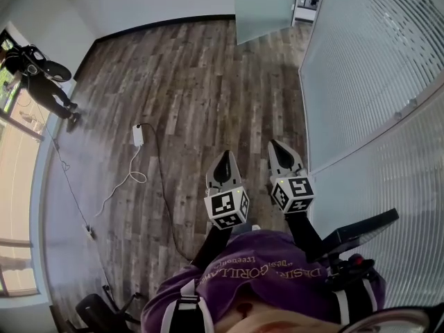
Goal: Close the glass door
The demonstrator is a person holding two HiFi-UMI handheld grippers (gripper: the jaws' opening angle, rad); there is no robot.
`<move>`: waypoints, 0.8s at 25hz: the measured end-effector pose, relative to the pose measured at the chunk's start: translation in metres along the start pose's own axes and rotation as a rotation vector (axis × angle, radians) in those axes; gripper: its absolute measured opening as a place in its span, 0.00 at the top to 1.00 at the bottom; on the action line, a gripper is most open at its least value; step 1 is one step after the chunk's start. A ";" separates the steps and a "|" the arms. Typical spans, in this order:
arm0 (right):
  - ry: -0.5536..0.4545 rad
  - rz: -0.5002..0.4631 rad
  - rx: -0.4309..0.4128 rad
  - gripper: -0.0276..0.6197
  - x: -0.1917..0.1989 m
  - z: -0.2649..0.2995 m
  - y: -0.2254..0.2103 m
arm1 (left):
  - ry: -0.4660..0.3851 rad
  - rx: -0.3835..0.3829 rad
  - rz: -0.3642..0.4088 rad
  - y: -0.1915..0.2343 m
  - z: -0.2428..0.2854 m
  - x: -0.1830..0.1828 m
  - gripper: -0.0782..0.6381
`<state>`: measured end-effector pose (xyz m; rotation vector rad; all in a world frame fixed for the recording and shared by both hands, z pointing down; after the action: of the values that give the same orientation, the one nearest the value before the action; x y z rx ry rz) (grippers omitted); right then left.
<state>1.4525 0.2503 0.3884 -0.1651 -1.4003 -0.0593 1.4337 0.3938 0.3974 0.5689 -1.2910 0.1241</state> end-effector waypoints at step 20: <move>0.020 -0.011 0.038 0.97 -0.022 0.169 -0.025 | 0.002 0.025 -0.002 0.078 0.150 -0.046 0.89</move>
<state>1.2808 0.2502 0.3962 -0.1244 -1.3818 -0.0432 1.2592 0.4013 0.4042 0.5919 -1.2881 0.1392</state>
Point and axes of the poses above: the fingertips, and each gripper's own axes: z forward along the fingers, y to its left, x out of its underside, the point moved 3 cm from there along -z, backward along the fingers, and after that the axes turned 6 degrees about -z, right-handed, at the moved point
